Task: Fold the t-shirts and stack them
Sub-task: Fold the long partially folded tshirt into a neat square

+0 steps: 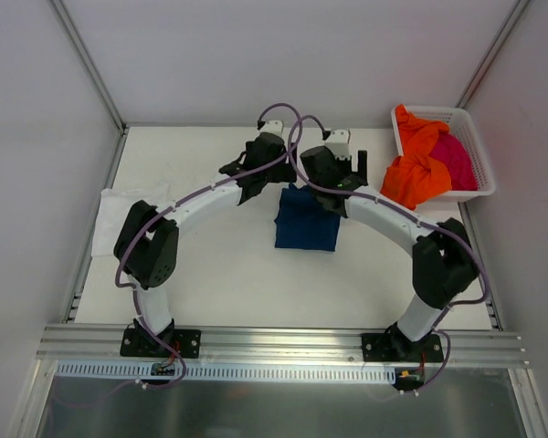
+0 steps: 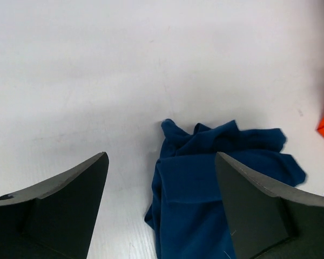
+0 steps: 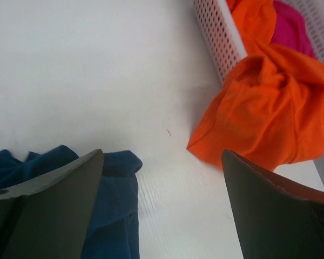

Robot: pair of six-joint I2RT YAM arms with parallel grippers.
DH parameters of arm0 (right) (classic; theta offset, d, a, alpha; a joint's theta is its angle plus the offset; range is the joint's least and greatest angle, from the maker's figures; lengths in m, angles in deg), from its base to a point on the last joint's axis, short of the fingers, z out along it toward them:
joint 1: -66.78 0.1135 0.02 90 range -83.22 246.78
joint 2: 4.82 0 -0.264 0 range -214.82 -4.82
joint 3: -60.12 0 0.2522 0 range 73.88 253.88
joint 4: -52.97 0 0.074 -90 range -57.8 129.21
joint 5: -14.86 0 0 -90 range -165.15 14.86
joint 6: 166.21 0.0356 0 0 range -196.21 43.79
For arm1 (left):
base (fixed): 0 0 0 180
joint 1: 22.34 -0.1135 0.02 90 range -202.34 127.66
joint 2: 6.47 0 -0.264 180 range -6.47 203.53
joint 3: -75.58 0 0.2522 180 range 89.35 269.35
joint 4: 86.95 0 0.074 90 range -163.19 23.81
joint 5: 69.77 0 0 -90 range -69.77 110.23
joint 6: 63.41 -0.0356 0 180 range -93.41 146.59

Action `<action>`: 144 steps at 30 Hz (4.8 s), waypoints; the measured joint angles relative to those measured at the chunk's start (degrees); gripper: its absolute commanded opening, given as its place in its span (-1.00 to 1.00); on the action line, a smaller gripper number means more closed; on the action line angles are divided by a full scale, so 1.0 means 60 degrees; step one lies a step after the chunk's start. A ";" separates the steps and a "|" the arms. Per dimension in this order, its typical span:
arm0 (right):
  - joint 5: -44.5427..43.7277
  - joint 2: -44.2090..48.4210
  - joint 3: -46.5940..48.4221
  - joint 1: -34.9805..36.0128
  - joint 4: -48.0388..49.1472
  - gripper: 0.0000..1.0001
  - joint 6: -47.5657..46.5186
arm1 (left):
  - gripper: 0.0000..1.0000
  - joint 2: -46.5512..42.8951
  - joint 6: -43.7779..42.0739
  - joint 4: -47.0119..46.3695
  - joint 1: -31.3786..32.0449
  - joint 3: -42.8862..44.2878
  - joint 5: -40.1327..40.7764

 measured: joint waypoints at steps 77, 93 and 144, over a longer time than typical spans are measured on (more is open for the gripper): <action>0.6240 -0.4087 0.4007 -0.2040 -0.1504 -0.99 0.0623 | -1.00 -0.0550 0.2900 -0.4280 0.1064 -0.5730 -0.3275; 0.7089 0.1107 0.1147 -0.1774 -0.1144 -0.99 0.0408 | -1.00 -0.0641 0.2892 -0.4040 0.1064 -0.5697 -0.3275; 0.4739 -0.0769 0.0361 -0.1479 -0.3118 -0.99 0.0856 | -1.00 -0.3657 0.2688 -0.2441 0.1067 -0.7752 -0.3005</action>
